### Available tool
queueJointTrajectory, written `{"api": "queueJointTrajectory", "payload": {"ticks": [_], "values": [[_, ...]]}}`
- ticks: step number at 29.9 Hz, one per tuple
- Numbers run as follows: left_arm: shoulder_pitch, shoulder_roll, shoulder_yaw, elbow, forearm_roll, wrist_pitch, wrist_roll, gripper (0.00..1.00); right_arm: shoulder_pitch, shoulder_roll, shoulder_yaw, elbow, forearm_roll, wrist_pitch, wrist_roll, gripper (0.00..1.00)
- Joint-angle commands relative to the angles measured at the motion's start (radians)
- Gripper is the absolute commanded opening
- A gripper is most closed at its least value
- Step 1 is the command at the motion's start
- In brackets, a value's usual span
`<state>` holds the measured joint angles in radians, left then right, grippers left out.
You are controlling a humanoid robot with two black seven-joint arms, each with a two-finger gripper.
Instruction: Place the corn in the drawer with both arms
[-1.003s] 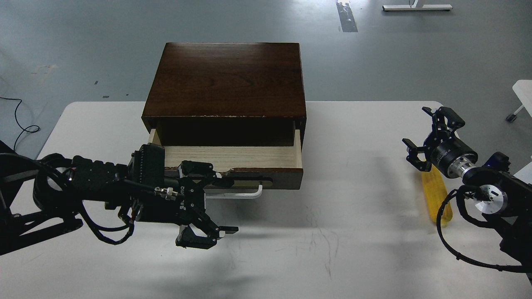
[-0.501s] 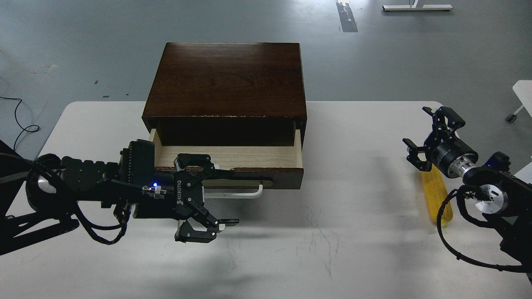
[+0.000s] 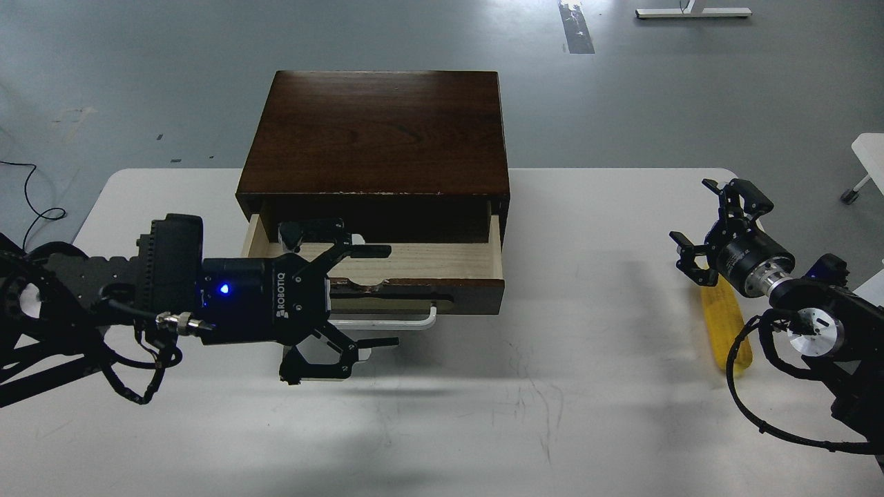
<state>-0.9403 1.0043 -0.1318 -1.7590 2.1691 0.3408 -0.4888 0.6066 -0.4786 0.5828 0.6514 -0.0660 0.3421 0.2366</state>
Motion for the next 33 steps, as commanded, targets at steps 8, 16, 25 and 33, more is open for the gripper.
{"api": "queueJointTrajectory", "payload": {"ticks": [8,16,25,33], "values": [[0.0,-0.004,-0.198,0.183,-1.082,-0.071,0.0,0.99,0.009,-0.005,-0.001,0.028,0.0,0.014,0.001,1.0],[0.001,-0.085,-0.204,0.569,-1.754,-0.282,0.08,0.99,0.019,-0.028,-0.003,0.057,0.0,0.017,0.001,1.0],[0.031,-0.301,-0.204,1.102,-2.032,-0.601,0.337,0.99,0.107,-0.202,-0.02,0.151,-0.269,0.003,0.023,1.0],[0.052,-0.335,-0.204,1.138,-2.043,-0.649,0.34,0.99,0.15,-0.405,-0.112,0.318,-0.884,-0.025,-0.002,1.0]]}}
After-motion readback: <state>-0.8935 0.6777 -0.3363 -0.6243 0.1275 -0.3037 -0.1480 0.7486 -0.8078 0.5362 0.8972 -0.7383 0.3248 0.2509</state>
